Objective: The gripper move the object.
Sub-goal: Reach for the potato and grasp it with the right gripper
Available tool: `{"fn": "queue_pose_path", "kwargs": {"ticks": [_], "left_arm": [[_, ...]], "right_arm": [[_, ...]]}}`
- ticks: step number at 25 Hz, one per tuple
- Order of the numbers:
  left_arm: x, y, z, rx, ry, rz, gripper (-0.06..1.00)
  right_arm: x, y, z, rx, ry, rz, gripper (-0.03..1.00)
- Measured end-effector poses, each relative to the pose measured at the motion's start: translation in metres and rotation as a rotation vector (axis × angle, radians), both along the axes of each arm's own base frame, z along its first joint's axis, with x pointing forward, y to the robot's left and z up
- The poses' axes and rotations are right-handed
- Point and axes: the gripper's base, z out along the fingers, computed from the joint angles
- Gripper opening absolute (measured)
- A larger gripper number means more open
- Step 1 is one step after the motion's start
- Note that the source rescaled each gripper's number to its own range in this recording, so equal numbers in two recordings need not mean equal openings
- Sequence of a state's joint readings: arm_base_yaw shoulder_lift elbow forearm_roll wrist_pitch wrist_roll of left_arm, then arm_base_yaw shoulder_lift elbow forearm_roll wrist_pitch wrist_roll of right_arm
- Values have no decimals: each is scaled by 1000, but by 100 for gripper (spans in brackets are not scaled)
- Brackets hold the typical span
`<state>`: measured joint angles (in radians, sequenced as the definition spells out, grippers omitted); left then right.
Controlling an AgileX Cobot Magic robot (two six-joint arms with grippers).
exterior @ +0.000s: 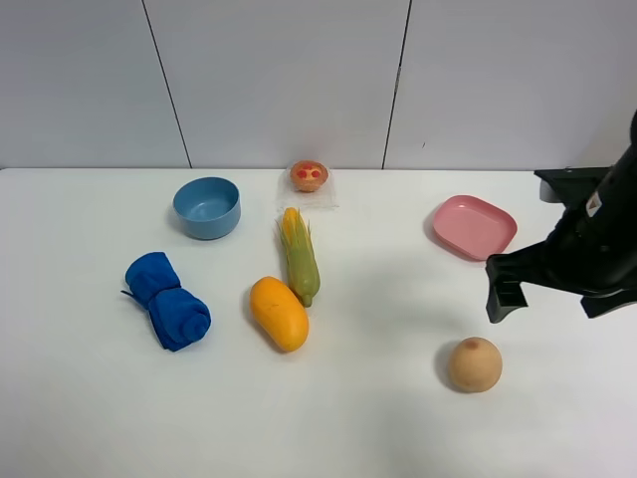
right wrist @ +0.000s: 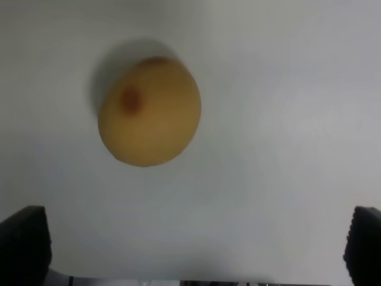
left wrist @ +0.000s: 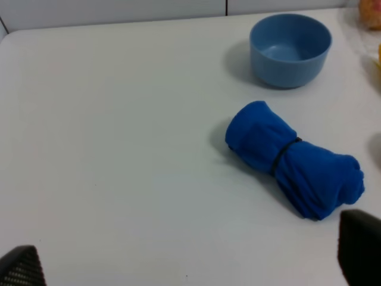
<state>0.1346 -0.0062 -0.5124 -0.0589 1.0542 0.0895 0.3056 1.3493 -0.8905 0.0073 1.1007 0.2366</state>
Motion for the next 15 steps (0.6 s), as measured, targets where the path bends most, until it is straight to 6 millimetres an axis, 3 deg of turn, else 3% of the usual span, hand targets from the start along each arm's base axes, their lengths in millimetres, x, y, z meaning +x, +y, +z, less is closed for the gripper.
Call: {"fn": "queue_pose_path", "kwargs": {"ticks": [7,15], "left_arm": [[0,0,0,-1,0,0,100],[0,0,0,-1,0,0,100]], "right_arm": [[6,23,-25,-32,-34,73,100],[-20,16,-77,-21,-46,71,100]]}}
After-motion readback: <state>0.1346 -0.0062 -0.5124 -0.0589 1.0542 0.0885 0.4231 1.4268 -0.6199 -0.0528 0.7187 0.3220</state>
